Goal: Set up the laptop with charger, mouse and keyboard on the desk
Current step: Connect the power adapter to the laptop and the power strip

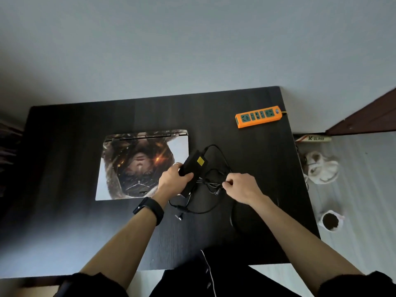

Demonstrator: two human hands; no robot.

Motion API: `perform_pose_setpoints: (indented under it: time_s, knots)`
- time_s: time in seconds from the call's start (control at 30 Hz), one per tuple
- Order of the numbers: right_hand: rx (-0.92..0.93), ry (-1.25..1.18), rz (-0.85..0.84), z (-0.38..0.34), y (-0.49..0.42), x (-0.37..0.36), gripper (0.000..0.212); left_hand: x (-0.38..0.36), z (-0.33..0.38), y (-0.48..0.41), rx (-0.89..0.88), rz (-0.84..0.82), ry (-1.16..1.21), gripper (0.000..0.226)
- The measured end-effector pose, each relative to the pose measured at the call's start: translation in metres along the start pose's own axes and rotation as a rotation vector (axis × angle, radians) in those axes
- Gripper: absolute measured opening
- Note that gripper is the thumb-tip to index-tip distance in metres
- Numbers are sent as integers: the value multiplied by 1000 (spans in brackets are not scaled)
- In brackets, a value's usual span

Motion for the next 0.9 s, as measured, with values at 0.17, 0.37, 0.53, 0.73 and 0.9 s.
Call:
perform_pose_setpoints:
  time_s: [0.17,0.37,0.53,0.73,0.9]
  knots:
    - [76,-342,-382,1,0,-6,24,1,4,0,-21,-16,67,44]
    - [75,-855,-302,-1,4,-7,25,-1,-1,0,-49,-51,317,47]
    - [-289,-653,131,69,4,19,33,18,-13,7,-41,-82,681,39]
    - [-538,-539,290,107,17,37,54,43,-5,17,-27,-134,920,38]
    - [-217,-518,315,48,13,28,50,48,27,23,-69,-161,957,32]
Point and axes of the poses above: each hand's wrist, its own y-axis away from the middle knuckle, its own x-axis out of the back of the hand, z = x × y, the point moved 6 cm from there along -y, towards the middle knuckle, and after that the axes turned 9 degrees about -z, right-handed, at the moved point
